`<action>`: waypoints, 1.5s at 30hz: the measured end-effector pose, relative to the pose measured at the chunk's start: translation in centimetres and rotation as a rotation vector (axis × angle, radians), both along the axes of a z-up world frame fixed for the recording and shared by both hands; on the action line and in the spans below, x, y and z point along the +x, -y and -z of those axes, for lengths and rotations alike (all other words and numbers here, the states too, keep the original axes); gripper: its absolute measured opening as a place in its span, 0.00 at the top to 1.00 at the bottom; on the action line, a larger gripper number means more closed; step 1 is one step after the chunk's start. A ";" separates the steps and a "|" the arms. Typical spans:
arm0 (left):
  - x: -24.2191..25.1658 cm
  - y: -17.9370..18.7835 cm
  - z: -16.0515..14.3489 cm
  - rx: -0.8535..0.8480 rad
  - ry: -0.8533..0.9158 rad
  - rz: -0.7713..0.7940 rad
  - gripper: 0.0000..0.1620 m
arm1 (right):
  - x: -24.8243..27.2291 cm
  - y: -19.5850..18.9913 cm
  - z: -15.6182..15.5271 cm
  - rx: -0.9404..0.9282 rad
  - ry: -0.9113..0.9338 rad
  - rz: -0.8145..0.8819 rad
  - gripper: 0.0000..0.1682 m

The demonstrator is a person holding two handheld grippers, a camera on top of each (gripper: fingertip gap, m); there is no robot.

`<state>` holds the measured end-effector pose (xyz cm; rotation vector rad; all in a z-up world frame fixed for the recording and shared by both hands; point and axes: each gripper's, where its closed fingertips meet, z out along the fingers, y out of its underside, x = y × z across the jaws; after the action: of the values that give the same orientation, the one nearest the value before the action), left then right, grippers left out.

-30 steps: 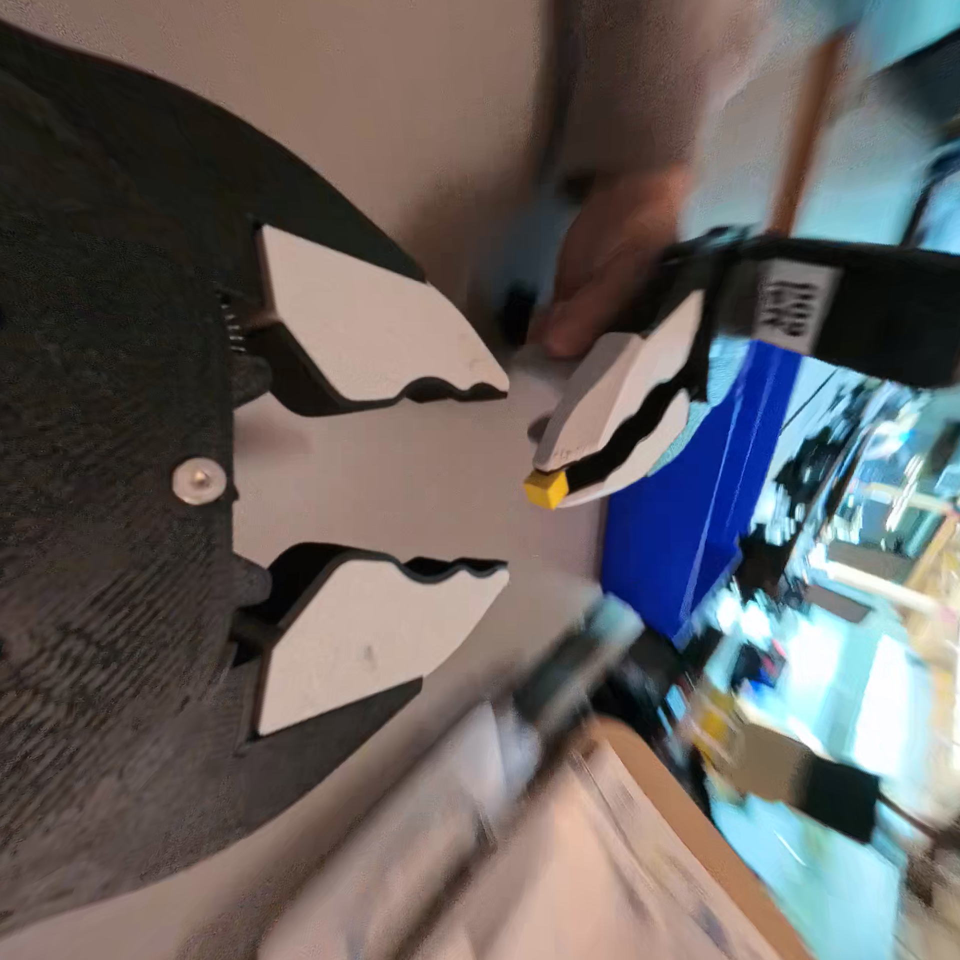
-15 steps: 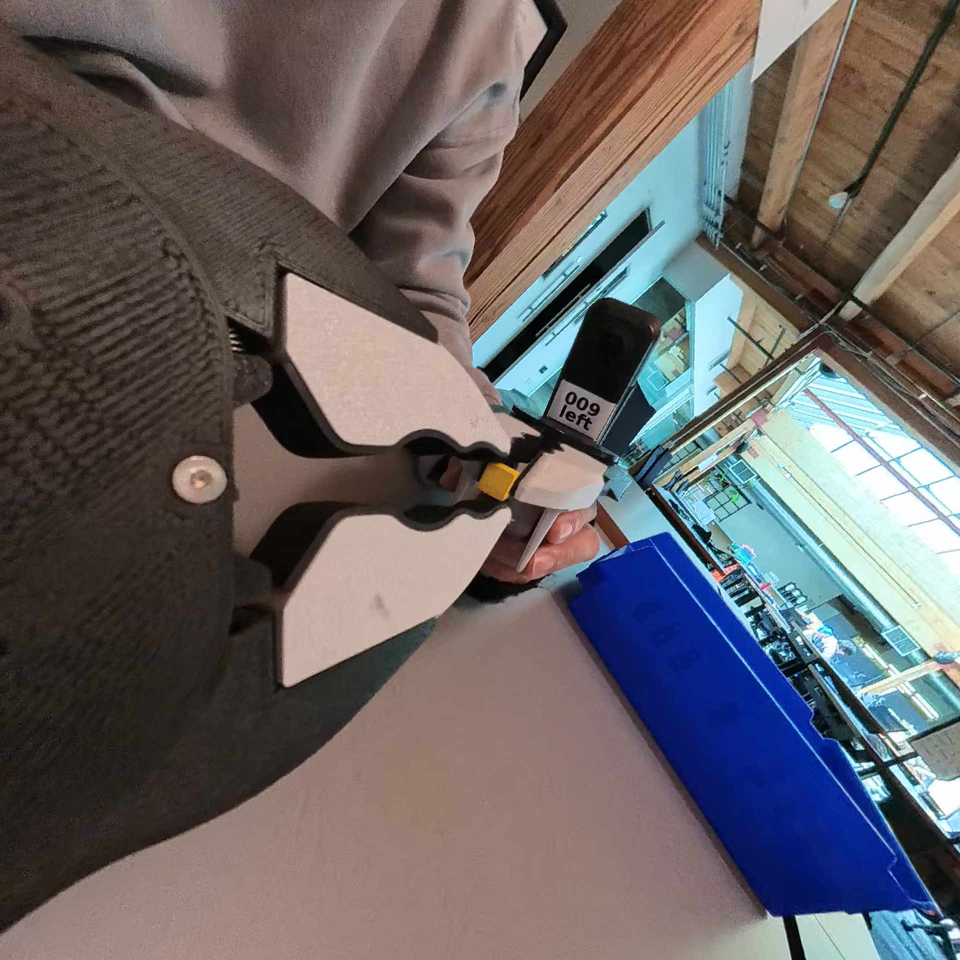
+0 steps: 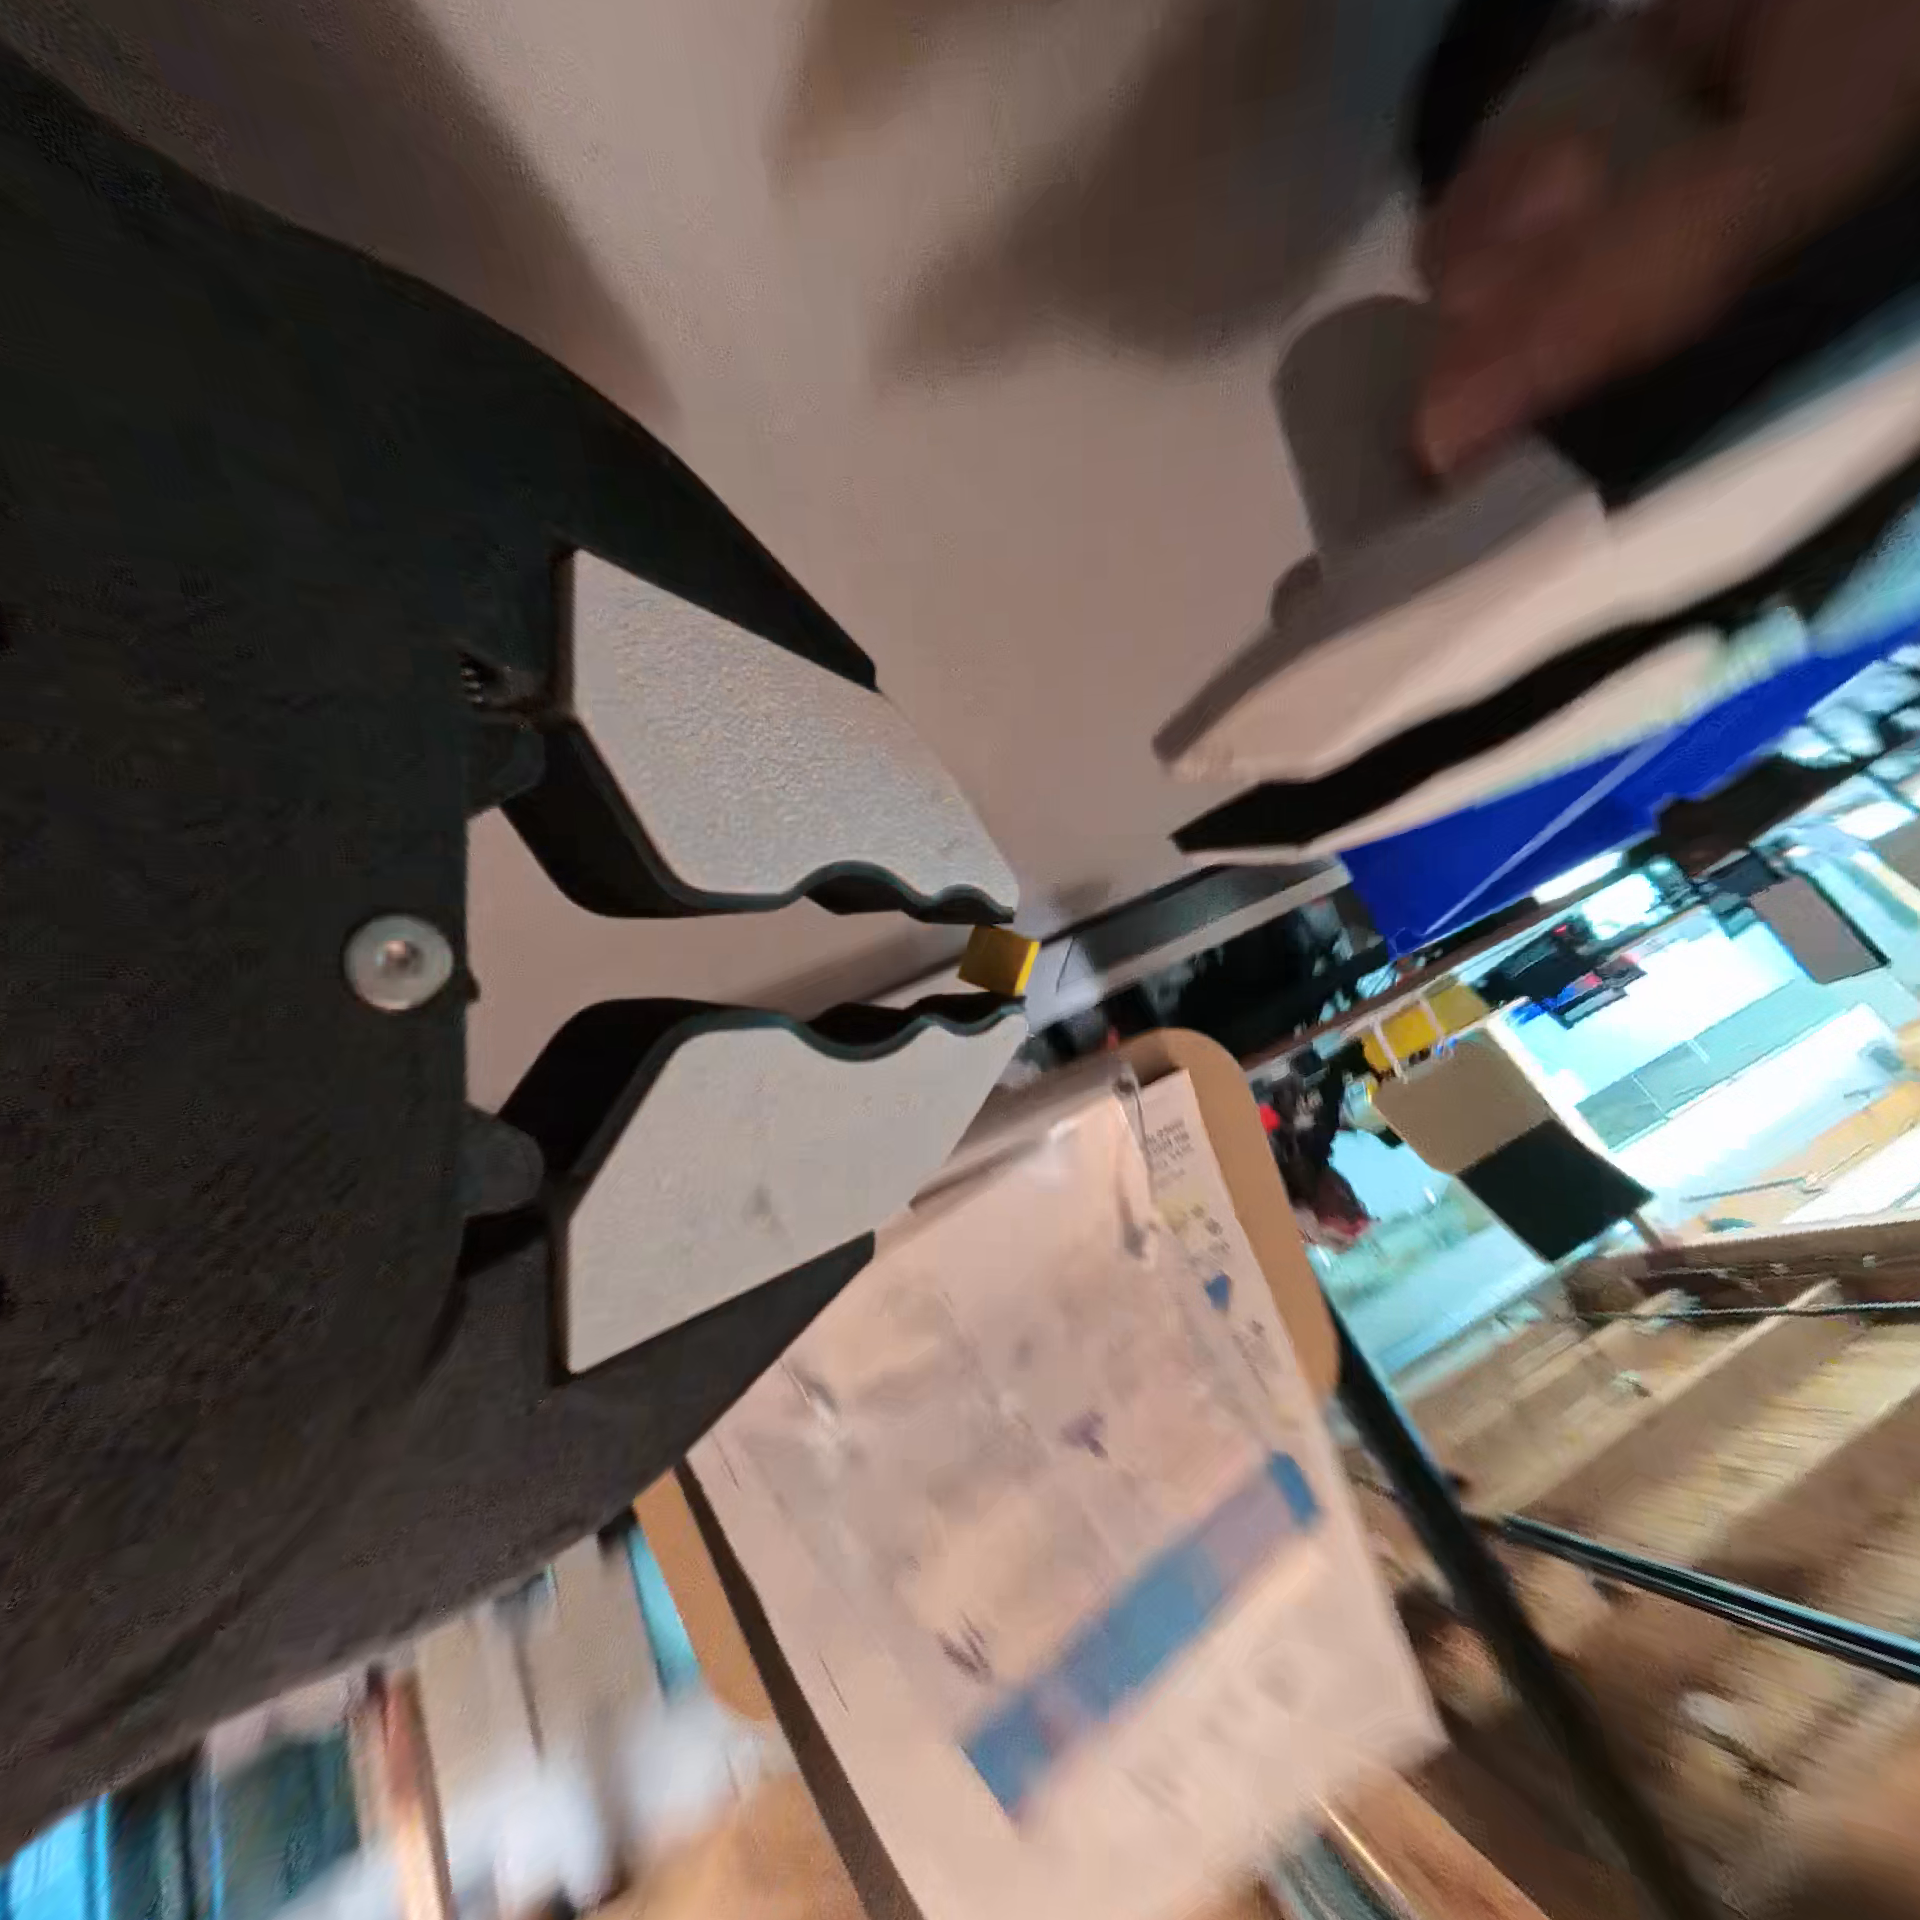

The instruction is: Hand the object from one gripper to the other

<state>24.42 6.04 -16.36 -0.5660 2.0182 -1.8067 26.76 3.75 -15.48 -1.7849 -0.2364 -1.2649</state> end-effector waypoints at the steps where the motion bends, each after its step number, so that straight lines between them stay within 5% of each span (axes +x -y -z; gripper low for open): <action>1: 0.0 0.1 0.2 -0.012 -0.044 -0.005 0.82 | -0.2 -0.3 0.3 -0.074 0.094 0.016 0.93; 10: -0.4 0.8 0.2 -0.061 -0.143 0.019 0.86 | -2.0 -2.2 0.7 -0.240 0.310 -0.016 0.93; 16: -0.7 1.0 0.0 -0.023 -0.080 0.037 0.94 | -2.3 -2.4 0.6 -0.185 0.255 -0.041 0.92; 19: -0.9 0.8 -0.7 -0.051 -0.045 0.049 0.94 | -2.6 -2.5 0.0 -0.004 0.046 -0.115 0.91; 23: -1.2 0.1 -2.4 -0.240 -0.103 0.118 0.94 | -3.4 -2.3 -1.7 0.364 -0.421 -0.320 0.74; 27: -2.1 -0.7 -4.3 -0.409 -0.056 0.222 0.94 | -3.4 -1.6 -3.7 0.763 -1.057 -0.581 0.72; 31: -3.3 -0.7 -5.0 -0.346 0.169 0.246 0.94 | -3.1 -1.1 -3.8 1.004 -1.604 -0.784 0.78; 36: -3.8 0.1 -4.4 -0.237 0.293 0.241 0.94 | -5.0 -2.2 -2.7 0.901 -1.802 -0.849 0.80; 45: -3.9 0.6 -3.5 -0.138 0.354 0.232 0.94 | -6.1 -2.3 -2.7 0.861 -1.886 -0.913 0.85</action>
<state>20.56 5.41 -12.87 -0.0374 1.7856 -2.0234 20.67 6.04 -12.76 -1.1180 0.4756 1.0255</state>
